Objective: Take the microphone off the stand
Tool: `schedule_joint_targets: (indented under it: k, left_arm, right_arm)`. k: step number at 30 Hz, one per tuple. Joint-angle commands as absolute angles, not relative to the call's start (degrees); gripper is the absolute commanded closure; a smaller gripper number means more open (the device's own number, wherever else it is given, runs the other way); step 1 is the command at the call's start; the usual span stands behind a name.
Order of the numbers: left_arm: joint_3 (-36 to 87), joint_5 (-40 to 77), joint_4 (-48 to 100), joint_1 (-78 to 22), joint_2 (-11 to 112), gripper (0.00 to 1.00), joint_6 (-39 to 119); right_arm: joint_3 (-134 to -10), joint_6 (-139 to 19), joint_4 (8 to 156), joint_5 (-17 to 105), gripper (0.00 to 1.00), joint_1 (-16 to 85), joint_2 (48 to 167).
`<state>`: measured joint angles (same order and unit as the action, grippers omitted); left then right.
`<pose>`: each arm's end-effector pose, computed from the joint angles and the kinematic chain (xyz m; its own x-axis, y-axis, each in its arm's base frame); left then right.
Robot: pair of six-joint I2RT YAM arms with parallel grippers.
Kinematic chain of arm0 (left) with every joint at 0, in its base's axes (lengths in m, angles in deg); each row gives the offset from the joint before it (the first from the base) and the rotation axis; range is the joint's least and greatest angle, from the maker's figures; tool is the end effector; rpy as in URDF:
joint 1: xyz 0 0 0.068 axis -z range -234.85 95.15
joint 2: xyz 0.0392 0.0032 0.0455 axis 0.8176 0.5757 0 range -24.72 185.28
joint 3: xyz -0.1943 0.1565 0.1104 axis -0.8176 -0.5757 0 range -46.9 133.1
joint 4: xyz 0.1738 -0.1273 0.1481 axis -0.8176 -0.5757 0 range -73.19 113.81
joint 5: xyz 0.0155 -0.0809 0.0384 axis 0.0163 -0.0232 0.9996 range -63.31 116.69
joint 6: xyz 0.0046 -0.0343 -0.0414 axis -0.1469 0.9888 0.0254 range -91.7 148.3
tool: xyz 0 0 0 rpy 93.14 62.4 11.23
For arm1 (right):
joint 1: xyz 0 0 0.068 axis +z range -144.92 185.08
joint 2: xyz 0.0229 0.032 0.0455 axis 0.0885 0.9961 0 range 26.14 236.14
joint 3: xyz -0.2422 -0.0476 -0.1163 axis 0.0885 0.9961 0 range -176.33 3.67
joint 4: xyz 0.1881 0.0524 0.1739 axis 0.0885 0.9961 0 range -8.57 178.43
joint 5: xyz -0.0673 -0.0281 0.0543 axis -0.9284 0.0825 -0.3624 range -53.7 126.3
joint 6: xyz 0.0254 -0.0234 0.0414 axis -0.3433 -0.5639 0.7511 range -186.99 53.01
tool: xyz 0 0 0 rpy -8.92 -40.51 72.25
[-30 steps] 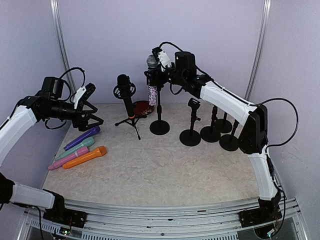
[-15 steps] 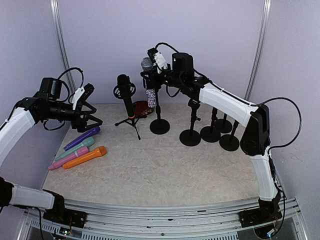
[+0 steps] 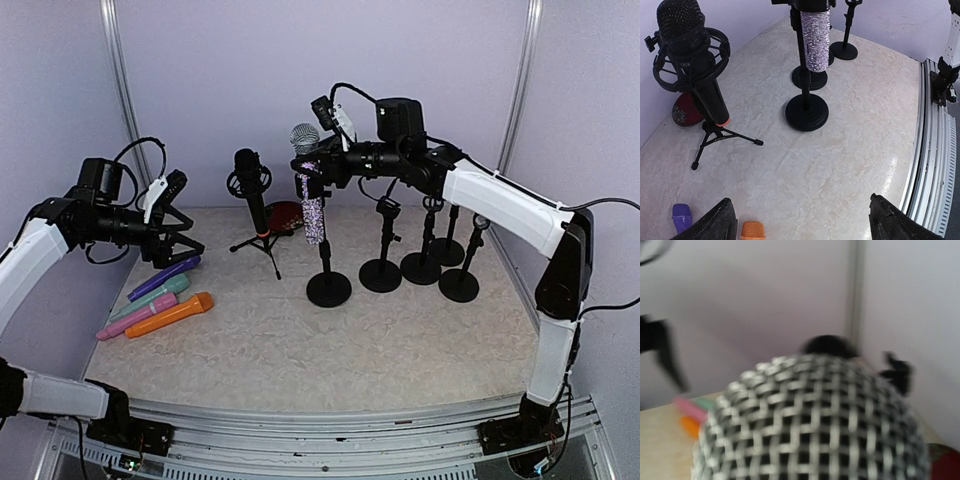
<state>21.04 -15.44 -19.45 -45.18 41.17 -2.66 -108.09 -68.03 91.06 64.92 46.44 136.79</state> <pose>0.2230 -0.0622 0.3571 -0.2369 0.4273 -0.8725 0.8676 0.4973 0.0080 0.3347 0.3174 0.4097 -0.0941 -0.1041 -0.9901 -0.9375 0.3440 0.0530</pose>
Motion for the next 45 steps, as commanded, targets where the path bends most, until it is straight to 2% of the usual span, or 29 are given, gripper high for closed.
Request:
schedule_joint_targets:
  k: [1, 5, 11, 16, 23, 24, 25, 26, 27, 29, 33, 37, 41, 45]
  left_arm:
    - [20.03, -18.71, -21.54, -45.42, 40.66, 0.1, -4.57]
    - [19.9, -19.12, -21.8, -44.82, 41.09, 0.1, -4.94]
    - [20.04, -19.2, -21.76, -42.85, 41.38, 0.1, -4.96]
    - [19.77, -18.49, -20.22, -40.79, 41.47, 0.1, -4.14]
    - [19.18, -16.99, -17.14, -37.18, 42.2, 0.1, -2.06]
    - [19.34, -16.79, -16.8, -36.8, 42.52, 0.1, -1.89]
    - [19.64, -16.65, -16.53, -36.41, 42.81, 0.09, -1.67]
    - [19.86, -16.37, -16.02, -36.21, 43.03, 0.09, -1.34]
    - [20.02, -16.29, -15.44, -35.99, 43.23, 0.1, -0.85]
    - [20.4, -16.09, -14.25, -35.8, 43.6, 0.1, -0.14]
    - [21.47, -15.85, -12.5, -35.6, 44.37, 0.09, 0.0]
    - [22.75, -16.23, -12.05, -35.51, 45.82, 0.1, 0.0]
    - [22.4, -16.55, -11.93, -35.51, 46.06, 0.1, -0.31]
    - [22.42, -16.33, -11.93, -35.51, 45.95, 0.1, -0.46]
  right_arm:
    - [-104.03, -67.94, 84.53, 77.15, 1.0, 47.23, 130.17]
    - [-102.18, -66.49, 80.19, 85.24, 1.0, 47.75, 130.41]
    - [-110.06, -66.03, 81.65, 95.65, 1.0, 49.29, 136.04]
    - [-110.34, -63.81, 76.92, 100.53, 1.0, 50.13, 138.2]
    - [-116.13, -71.81, 91.41, 101.01, 1.0, 50.87, 143.19]
    - [-116.34, -73.12, 92.96, 100.46, 0.95, 50.87, 143.22]
    - [-116.48, -73.97, 94.31, 99.74, 0.8, 50.79, 143.09]
    - [-116.42, -74.76, 95.44, 98.72, 0.54, 50.74, 143.0]
    - [-116.08, -75.35, 96.31, 97.38, 0.41, 50.77, 142.65]
    - [-113.69, -75.72, 96.23, 92.5, 0.28, 50.72, 141.16]
    - [-107.11, -73.23, 93.07, 78.76, 0.14, 50.78, 136.34]
    - [-96.75, -66.0, 88.46, 56.36, 0.04, 52.38, 128.84]
    - [-82.24, -61.58, 80.39, 37.4, 0.05, 58.92, 118.37]
    - [-78.88, -58.89, 79.39, 25.12, 0.15, 65.82, 115.2]
